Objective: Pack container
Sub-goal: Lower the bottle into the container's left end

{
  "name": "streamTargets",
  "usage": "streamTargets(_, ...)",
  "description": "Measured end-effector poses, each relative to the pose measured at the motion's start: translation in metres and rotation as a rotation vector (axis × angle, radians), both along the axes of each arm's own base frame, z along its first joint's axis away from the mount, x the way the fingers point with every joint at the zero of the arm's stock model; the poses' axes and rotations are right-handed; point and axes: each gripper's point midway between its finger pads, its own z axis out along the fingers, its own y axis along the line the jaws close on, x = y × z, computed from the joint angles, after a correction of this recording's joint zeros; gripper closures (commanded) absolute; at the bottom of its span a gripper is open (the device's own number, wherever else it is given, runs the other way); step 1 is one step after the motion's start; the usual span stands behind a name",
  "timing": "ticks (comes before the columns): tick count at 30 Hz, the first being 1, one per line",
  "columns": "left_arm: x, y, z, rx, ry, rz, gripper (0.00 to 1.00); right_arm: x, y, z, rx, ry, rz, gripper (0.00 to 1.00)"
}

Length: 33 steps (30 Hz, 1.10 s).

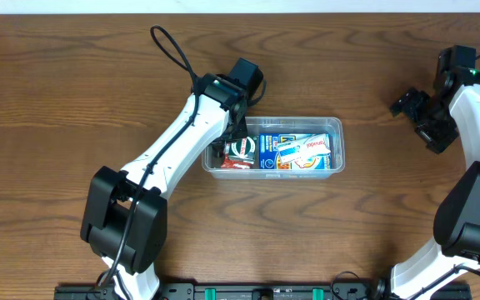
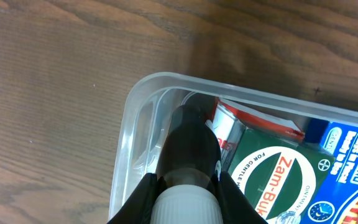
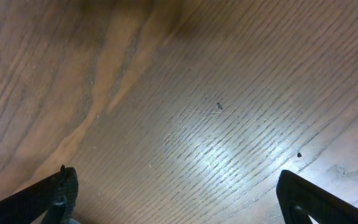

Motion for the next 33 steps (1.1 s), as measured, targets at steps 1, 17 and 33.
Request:
streamTargets(1, 0.0, 0.0, 0.0, -0.001, 0.0, 0.004, 0.92, 0.0, 0.0, 0.0, 0.0, 0.0, 0.0, 0.01)
streamTargets(17, -0.004, 0.002, -0.007, 0.003, 0.01, 0.024, 0.92, 0.0, 0.0, 0.0, 0.0, 0.0, 0.0, 0.01)
streamTargets(33, -0.008, 0.004, -0.014, 0.011, 0.023, 0.022, 0.63, 0.0, 0.0, 0.0, 0.0, 0.0, 0.0, 0.01)
